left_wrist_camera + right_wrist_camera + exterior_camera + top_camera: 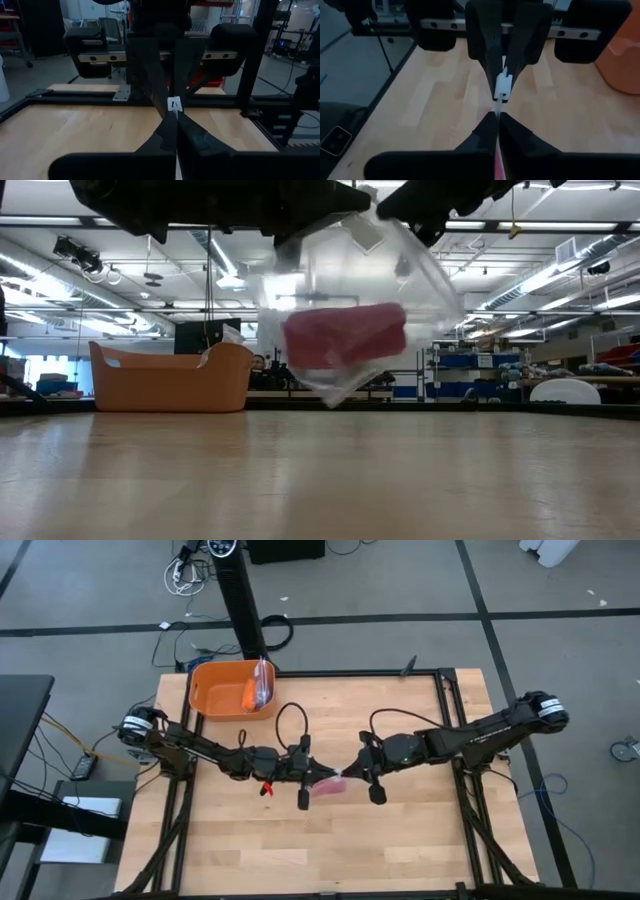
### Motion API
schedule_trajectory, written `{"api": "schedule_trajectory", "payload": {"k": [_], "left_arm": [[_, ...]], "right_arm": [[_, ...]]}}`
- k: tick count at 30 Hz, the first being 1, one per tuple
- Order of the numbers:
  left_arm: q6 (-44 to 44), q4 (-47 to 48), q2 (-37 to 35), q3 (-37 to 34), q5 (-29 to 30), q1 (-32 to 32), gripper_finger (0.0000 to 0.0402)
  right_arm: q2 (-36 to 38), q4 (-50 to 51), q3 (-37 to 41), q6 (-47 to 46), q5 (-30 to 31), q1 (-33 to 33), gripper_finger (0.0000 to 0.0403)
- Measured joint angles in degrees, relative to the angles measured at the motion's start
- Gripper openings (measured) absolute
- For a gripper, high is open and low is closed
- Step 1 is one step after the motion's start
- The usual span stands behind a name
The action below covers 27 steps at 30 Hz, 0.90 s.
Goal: Roll bandage
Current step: Close the transparent zip bag
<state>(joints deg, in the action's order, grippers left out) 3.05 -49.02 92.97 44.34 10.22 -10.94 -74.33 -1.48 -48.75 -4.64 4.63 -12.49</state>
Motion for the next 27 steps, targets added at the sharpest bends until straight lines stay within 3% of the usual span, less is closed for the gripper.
{"api": "schedule_trajectory", "payload": {"k": [10,19,27], "left_arm": [[4.7,0.9,0.0,0.1,0.3,0.0,0.0034],[3.7,1.3,-0.8,0.5,-1.1,0.3,0.0036],[4.2,17.5,-0.8,8.5,-2.5,1.7,0.0036]], "right_arm": [[2.5,4.0,-0.1,0.5,0.7,0.1,0.0003],[2.7,17.8,-7.7,1.6,1.7,0.2,0.0001],[2.6,22.3,-10.1,2.2,1.7,0.3,0.0]]}}
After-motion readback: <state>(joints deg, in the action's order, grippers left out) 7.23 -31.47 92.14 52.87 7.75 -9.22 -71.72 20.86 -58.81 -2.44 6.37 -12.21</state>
